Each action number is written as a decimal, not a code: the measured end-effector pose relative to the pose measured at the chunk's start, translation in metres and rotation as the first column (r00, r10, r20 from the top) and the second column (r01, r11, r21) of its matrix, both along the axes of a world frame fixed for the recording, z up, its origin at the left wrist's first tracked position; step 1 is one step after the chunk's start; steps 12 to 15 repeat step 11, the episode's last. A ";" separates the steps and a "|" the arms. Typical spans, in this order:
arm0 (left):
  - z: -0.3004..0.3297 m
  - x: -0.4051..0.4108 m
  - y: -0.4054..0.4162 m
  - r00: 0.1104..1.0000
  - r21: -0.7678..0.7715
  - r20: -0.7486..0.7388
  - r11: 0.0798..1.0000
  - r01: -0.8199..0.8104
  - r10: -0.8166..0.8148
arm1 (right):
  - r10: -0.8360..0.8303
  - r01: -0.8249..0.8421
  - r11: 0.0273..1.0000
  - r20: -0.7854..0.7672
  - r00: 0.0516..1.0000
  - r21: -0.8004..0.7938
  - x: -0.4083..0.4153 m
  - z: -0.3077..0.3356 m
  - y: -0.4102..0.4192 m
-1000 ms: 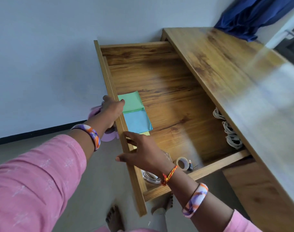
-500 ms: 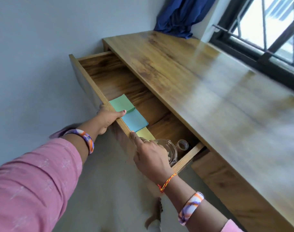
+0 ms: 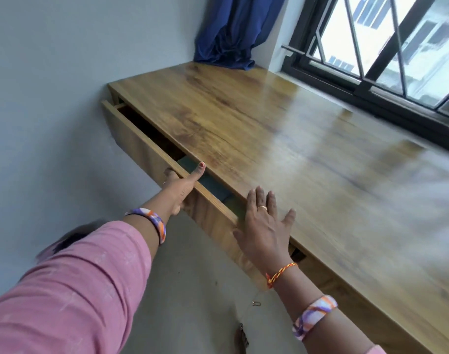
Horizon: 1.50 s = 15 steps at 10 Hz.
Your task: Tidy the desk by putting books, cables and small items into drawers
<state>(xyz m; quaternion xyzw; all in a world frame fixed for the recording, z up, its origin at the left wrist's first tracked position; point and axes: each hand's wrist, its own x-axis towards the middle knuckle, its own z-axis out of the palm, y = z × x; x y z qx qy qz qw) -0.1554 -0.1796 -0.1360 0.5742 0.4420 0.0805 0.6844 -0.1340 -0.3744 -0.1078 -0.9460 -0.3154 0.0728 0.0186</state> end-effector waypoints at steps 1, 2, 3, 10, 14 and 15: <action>-0.002 0.016 0.000 0.999 -0.022 0.013 0.999 0.038 -0.037 | 0.040 -0.026 0.997 0.205 0.978 -0.069 0.007 -0.011 0.002; -0.012 0.027 -0.002 0.998 -0.087 0.060 0.995 0.039 -0.034 | 0.075 -0.034 0.992 0.334 0.940 -0.125 0.014 -0.019 0.008; -0.022 0.034 -0.002 0.995 -0.153 0.103 0.988 -0.002 0.018 | 0.092 -0.050 0.992 0.416 0.905 -0.112 0.019 -0.020 0.014; 0.025 -0.015 -0.095 0.907 0.987 -0.138 0.018 0.158 -0.398 | -0.008 0.001 0.957 0.025 1.000 0.290 0.032 0.026 -0.014; 0.065 0.018 -0.118 0.860 0.990 -0.111 0.023 0.141 -0.498 | -0.181 0.240 0.781 -0.159 0.971 0.577 0.050 0.047 -0.041; 0.065 0.018 -0.118 0.860 0.990 -0.111 0.023 0.141 -0.498 | -0.181 0.240 0.781 -0.159 0.971 0.577 0.050 0.047 -0.041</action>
